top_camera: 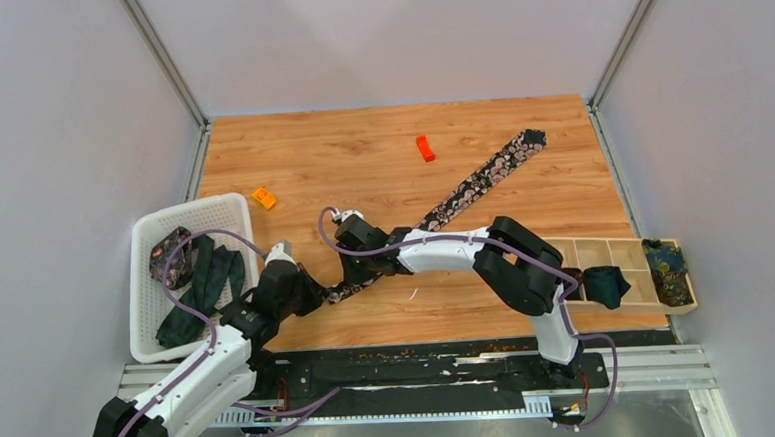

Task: Roll the ties
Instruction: Roll the tie at the center of the board.

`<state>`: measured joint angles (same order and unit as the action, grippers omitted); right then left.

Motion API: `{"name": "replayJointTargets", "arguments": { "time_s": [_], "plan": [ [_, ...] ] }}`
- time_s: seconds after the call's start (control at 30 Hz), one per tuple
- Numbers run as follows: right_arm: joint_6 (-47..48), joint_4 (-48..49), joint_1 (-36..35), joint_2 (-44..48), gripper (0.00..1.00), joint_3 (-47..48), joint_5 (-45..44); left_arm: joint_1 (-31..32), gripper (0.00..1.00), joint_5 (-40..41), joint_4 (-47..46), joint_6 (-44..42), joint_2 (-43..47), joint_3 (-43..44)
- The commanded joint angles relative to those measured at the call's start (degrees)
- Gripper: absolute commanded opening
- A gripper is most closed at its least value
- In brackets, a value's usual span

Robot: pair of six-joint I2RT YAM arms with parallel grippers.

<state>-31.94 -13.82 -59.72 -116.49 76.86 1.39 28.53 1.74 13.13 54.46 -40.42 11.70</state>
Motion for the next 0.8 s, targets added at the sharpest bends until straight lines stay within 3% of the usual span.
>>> {"name": "replayJointTargets", "arguments": {
  "time_s": [0.0, 0.53, 0.77],
  "plan": [
    [-1.24, -3.27, -0.8, 2.32, 0.07, -2.34, -3.64, 0.21, 0.0, 1.04, 1.69, -1.85, 0.33, 2.64],
    [-0.34, -6.53, -1.53, 6.05, 0.08, 0.99, -7.45, 0.21, 0.0, 2.15, 9.55, -2.74, 3.45, 8.52],
    [-0.35, -6.27, -2.16, 2.01, 0.08, 2.66, -6.02, 0.21, 0.0, 1.94, 10.54, -2.92, 4.02, 9.76]
  ]
}}
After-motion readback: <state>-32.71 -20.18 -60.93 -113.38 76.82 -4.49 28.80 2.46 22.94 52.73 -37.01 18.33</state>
